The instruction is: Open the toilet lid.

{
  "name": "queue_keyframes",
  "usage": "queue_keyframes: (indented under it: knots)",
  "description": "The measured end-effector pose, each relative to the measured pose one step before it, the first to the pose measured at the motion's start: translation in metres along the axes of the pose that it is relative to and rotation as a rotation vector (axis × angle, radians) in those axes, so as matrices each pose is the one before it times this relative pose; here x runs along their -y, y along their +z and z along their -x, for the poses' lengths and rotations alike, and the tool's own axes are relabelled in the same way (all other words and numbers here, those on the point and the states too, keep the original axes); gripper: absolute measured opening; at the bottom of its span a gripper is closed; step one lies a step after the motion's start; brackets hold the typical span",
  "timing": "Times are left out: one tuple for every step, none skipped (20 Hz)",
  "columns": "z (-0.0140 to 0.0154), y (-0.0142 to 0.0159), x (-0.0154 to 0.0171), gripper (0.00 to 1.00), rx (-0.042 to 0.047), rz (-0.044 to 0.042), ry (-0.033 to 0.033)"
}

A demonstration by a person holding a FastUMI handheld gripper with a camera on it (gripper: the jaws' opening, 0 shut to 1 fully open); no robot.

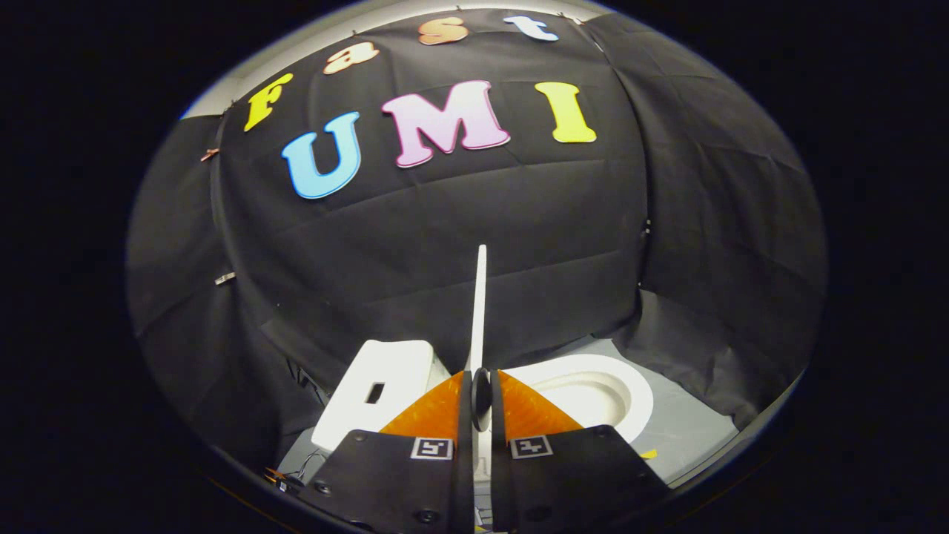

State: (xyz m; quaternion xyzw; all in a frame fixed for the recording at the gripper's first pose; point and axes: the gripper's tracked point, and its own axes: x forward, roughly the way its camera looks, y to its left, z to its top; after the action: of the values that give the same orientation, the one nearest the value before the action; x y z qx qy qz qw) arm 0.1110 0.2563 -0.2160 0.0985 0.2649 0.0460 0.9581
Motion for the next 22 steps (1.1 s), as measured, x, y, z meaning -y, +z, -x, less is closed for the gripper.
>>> queue_keyframes:
  knots:
    - [-0.0013,-0.00222,-0.01156,0.15,0.00379,0.01524,0.00198]
    - [-0.00042,-0.00112,-0.00964,0.15,0.00216,0.02023,-0.00389]
    - [-0.0014,-0.0011,-0.01114,0.15,-0.00087,0.02735,-0.00528]
    - [0.0,-0.00078,-0.0087,0.15,0.0021,0.02288,-0.00508]
    - [-0.00059,-0.00049,-0.00939,0.15,0.00029,0.0108,-0.00328]
    - [0.0003,-0.00077,-0.00963,0.15,0.00152,0.00201,0.00225]
    - [0.00064,-0.00181,-0.01134,0.15,-0.00161,0.00646,0.00639]
    - [-0.00049,-0.00181,-0.0128,0.16,0.001,0.01344,0.01007]
    - [0.00023,-0.00228,-0.01239,0.16,0.00037,0.01935,0.00709]
    - [-0.00072,-0.00101,-0.01123,0.16,0.00265,0.019,0.00444]
    - [-0.0011,-0.00167,-0.01097,0.16,-0.00007,0.0169,0.0038]
    - [-0.00055,-0.00233,-0.0102,0.16,-0.00387,0.01603,0.00707]
    - [0.00089,-0.00425,-0.01106,0.16,-0.00416,0.01453,0.00958]
    - [-0.00099,-0.00249,-0.01055,0.16,-0.00329,0.01513,0.00999]
    - [-0.00283,-0.0004,-0.01074,0.16,-0.00074,0.01309,0.00827]
    - [0.00019,-0.00293,-0.00773,0.16,-0.00251,0.01352,0.00422]
    - [-0.00149,-0.00096,-0.00523,0.16,0.00285,0.01507,-0.00325]
    - [-0.00111,-0.00002,-0.0031,0.16,0.00272,0.01692,-0.00914]
    - [-0.00041,0.00022,-0.00354,0.16,0.00002,0.01092,-0.00628]
    - [-0.00119,0.00017,-0.00382,0.16,-0.00155,0.00402,-0.00194]
    - [-0.0006,-0.00115,-0.00496,0.16,-0.00438,0.00462,0.00236]
    - [0.00046,-0.00086,-0.00374,0.16,-0.00571,0.0062,0.0046]
